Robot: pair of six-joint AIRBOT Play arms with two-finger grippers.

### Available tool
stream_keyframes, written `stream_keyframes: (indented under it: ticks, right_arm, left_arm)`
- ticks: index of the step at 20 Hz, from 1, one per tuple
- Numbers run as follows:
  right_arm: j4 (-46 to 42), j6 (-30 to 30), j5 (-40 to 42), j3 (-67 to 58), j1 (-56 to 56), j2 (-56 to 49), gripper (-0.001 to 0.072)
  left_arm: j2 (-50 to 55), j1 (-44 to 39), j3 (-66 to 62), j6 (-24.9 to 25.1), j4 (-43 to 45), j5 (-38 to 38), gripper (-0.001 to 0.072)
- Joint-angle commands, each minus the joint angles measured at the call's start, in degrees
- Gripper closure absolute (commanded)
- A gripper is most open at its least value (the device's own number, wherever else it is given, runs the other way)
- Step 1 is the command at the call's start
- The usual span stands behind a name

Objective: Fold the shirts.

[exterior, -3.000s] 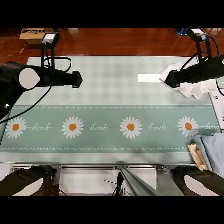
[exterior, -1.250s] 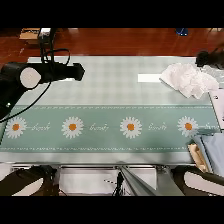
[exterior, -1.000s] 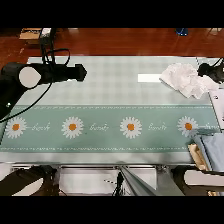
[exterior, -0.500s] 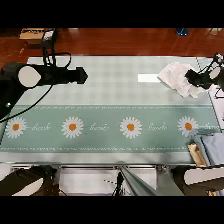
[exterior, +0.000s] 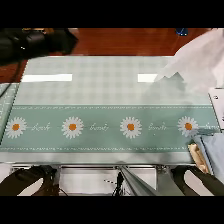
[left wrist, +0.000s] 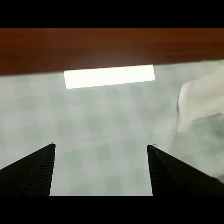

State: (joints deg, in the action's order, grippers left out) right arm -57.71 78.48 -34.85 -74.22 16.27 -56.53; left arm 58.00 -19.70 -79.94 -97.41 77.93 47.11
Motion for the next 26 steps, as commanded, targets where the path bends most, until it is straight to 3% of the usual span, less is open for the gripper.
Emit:
stream_keyframes:
  ticks: [1, 6, 8, 10, 13, 16, 22, 23, 24, 26]
  right_arm:
    - [12.7, -5.7, -2.1, -0.1, 0.0, 17.0, 0.0691]
    - [15.8, -4.3, -15.4, -0.1, 0.0, 26.1, 0.0691]
    - [15.8, -4.0, -24.4, 0.0, 0.0, 24.3, 0.0691]
    - [15.7, -3.9, -31.6, 0.0, -0.4, 20.2, 0.0691]
    - [13.5, -3.9, -31.5, 0.1, -8.9, 11.7, 0.0691]
    - [10.2, -3.3, -30.1, 0.1, -24.4, 0.9, 0.0691]
    - [3.6, -1.2, -15.5, 0.1, -50.8, -19.8, 0.0683]
    - [3.6, -1.2, -13.4, 0.1, -52.5, -22.1, 0.0428]
    - [3.6, -1.2, -12.1, 0.1, -53.3, -23.5, 0.0091]
    - [2.6, -1.2, -13.0, 0.0, -51.7, -23.2, 0.0107]
  left_arm:
    - [-6.1, 0.0, -5.5, 1.6, 0.0, 5.4, -0.0004]
    - [-13.0, 0.1, -5.5, 1.7, 1.4, 23.6, 0.0015]
    - [-13.1, 0.0, -5.4, 1.7, 3.0, 32.8, 0.0160]
    - [-13.0, 0.0, -4.0, 1.7, 3.1, 37.2, 0.0172]
    - [-13.0, 0.0, -0.4, 1.7, 3.1, 37.6, 0.0171]
    - [-13.0, 0.0, 3.0, 1.7, 1.9, 38.1, 0.0170]
    - [-13.9, 0.1, 3.6, 1.7, 1.8, 41.7, 0.0170]
    - [-14.0, 0.0, 3.6, 1.7, 1.8, 41.7, 0.0170]
    - [-13.8, 0.1, 3.7, 1.7, 1.8, 41.7, 0.0166]
    - [-13.6, 0.1, 5.3, 1.7, 2.0, 41.2, 0.0166]
